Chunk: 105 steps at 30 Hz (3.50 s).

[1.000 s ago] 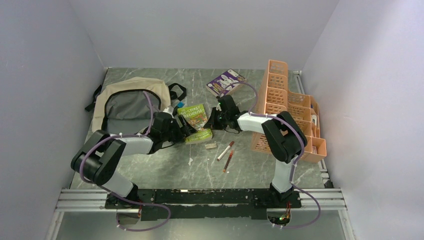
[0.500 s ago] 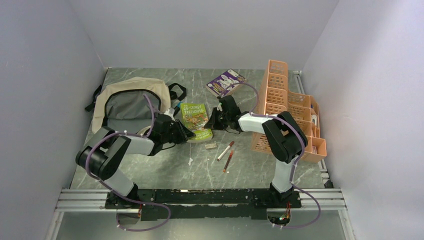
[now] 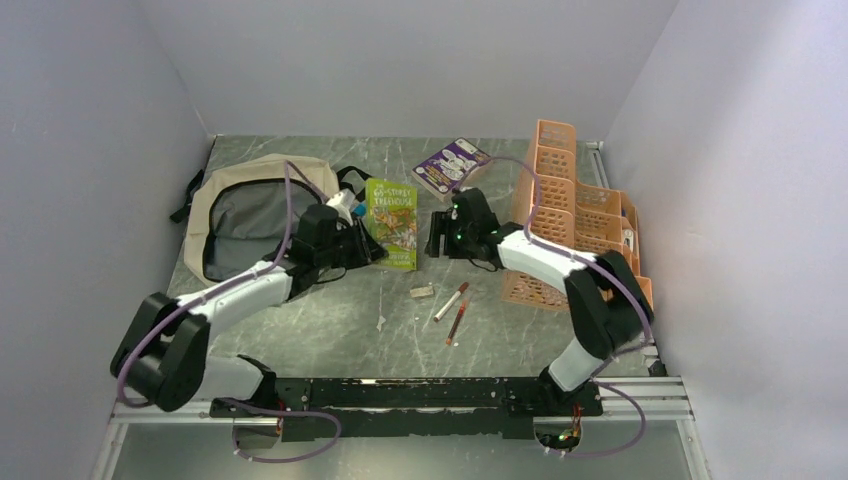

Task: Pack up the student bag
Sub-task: Pick up the book from the center of the board.

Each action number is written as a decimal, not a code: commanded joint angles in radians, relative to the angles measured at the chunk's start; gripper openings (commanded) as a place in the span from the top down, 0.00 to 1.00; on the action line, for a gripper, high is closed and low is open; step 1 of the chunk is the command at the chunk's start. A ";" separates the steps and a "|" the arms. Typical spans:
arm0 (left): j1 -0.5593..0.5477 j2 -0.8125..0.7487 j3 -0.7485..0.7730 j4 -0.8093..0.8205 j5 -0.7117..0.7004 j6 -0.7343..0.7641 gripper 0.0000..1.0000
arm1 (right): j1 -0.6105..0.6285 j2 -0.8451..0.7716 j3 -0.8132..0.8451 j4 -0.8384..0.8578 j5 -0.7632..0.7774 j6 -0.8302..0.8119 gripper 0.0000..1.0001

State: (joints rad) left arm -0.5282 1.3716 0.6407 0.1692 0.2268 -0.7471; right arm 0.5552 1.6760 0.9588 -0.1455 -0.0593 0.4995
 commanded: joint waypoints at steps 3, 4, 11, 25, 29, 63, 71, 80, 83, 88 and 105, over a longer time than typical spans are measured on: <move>-0.004 -0.197 0.214 -0.279 -0.003 0.290 0.95 | -0.005 -0.281 0.039 0.041 -0.031 -0.136 0.22; -0.004 -0.222 0.239 -0.317 0.010 0.334 0.95 | -0.005 -0.326 0.034 0.085 -0.074 -0.159 0.19; -0.004 -0.343 0.340 -0.462 0.076 0.605 0.95 | -0.004 -0.528 0.057 0.363 -0.328 -0.356 0.17; -0.028 -0.530 0.329 -0.408 0.113 0.994 0.95 | -0.004 -0.498 0.361 -0.028 -0.815 -1.115 0.19; -0.029 -0.577 0.318 -0.446 0.238 1.141 0.95 | -0.003 -0.471 0.448 -0.196 -0.843 -1.192 0.18; -0.053 -0.687 0.208 -0.333 0.259 1.272 0.28 | 0.060 -0.409 0.422 -0.366 -0.975 -1.270 1.00; -0.053 -0.764 0.127 -0.108 0.383 1.067 0.02 | 0.039 -0.583 0.316 -0.219 -1.061 -1.275 1.00; -0.053 -0.797 0.016 0.282 0.516 0.801 0.02 | 0.037 -0.708 0.174 0.292 -1.158 -0.886 1.00; -0.053 -0.799 -0.006 0.377 0.511 0.754 0.06 | 0.037 -0.706 0.172 0.359 -1.177 -0.826 1.00; -0.053 -0.795 -0.020 0.445 0.576 0.692 0.22 | 0.037 -0.692 0.142 0.527 -1.187 -0.693 1.00; -0.059 -0.750 -0.018 0.405 0.620 0.695 0.38 | 0.050 -0.613 0.122 0.734 -1.181 -0.531 1.00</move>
State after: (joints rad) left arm -0.5781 0.6178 0.6250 0.5411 0.8021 -0.0570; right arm 0.5972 1.0653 1.0702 0.4671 -1.2499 -0.0654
